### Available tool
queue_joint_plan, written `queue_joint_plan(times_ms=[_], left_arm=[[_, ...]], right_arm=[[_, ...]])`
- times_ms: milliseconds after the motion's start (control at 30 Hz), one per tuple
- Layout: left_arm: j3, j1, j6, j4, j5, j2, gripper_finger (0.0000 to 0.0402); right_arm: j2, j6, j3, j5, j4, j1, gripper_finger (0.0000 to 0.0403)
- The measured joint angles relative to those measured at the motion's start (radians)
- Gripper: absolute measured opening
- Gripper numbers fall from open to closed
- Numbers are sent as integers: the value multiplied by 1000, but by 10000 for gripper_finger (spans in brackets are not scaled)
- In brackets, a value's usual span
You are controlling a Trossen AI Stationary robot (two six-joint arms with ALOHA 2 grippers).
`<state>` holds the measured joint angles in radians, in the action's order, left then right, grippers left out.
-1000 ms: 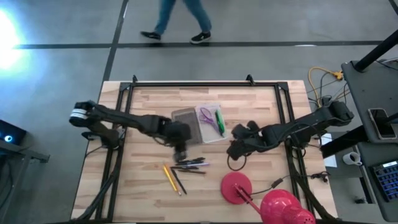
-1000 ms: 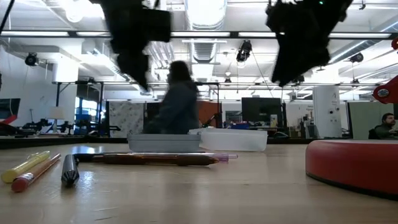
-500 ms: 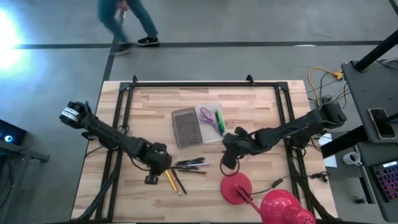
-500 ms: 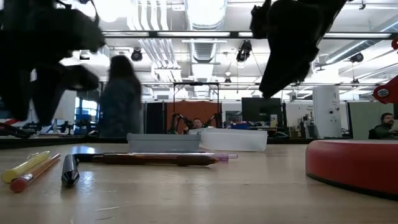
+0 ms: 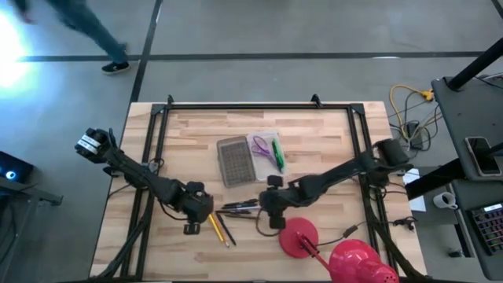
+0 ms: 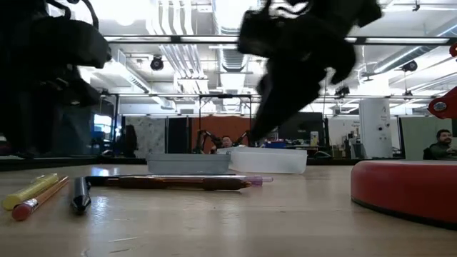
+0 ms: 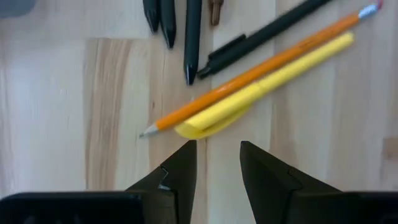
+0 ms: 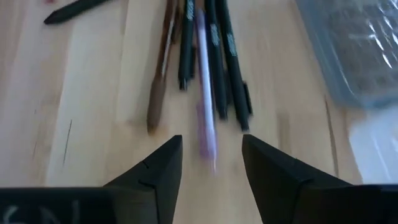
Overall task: Pick & place school supplies into a supply box
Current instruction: Put the black pen into the black supply box
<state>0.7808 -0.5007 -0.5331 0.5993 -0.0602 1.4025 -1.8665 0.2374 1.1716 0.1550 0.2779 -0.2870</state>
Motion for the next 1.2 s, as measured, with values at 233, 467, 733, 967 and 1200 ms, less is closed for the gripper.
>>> queue_joint_plan(times_ms=[233,467,733,967,1200], left_arm=[[-2,-10,-54,1,-1,0,106],[-2,-18,-57,-3,-4,0,106],[-2,-18,-57,-26,-80,0,106],[-2,-18,-57,-32,-100,0,106],[-2,-18,-57,-33,-100,0,106]], right_arm=[[-134,-29,145,1,18,37,135],[-198,-32,194,0,28,60,119],[-228,-37,198,-6,21,75,114],[-251,-22,201,-27,13,79,110],[-250,65,201,-89,18,101,97]])
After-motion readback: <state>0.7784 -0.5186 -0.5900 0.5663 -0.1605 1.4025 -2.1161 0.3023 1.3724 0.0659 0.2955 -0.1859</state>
